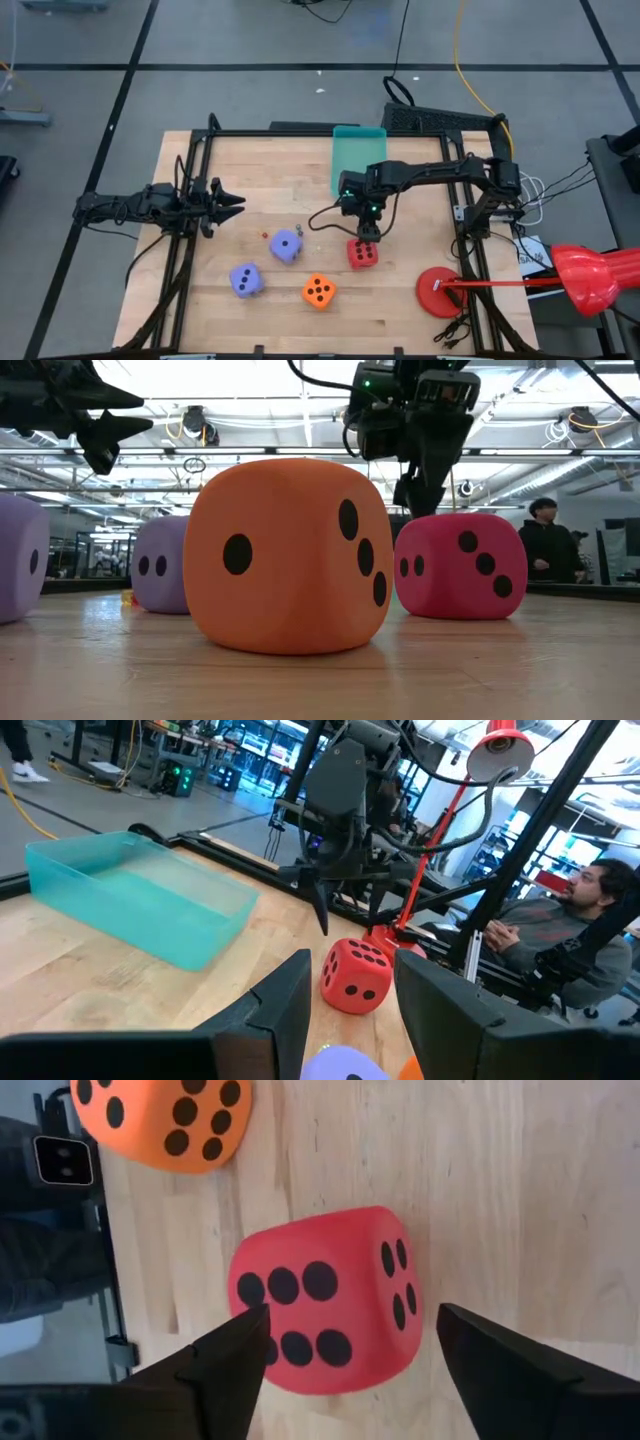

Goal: Pick & Place Dice
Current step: Put the large red die into the green bin

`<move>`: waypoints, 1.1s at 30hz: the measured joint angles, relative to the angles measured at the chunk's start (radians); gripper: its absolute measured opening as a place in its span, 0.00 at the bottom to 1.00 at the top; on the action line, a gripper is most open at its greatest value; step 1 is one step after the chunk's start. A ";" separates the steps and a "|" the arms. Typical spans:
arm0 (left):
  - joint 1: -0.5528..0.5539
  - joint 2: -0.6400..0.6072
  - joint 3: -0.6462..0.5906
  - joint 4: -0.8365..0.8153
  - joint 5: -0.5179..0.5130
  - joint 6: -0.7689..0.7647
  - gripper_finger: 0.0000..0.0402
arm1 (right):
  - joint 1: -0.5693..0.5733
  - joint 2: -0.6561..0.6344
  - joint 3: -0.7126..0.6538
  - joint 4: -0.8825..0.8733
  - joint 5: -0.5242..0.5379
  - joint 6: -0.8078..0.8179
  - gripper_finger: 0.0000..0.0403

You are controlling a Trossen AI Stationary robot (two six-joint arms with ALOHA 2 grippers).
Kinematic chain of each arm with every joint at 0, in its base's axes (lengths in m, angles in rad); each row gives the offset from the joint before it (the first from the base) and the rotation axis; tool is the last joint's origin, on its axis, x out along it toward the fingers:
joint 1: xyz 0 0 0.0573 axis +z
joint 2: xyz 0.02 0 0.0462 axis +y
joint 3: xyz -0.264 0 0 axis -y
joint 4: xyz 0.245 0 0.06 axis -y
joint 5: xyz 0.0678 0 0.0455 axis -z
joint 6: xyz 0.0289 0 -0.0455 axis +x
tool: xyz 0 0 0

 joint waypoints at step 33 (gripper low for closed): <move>0.000 0.000 0.000 0.000 0.000 -0.003 0.38 | -0.004 -0.001 -0.312 0.329 -0.214 0.131 0.76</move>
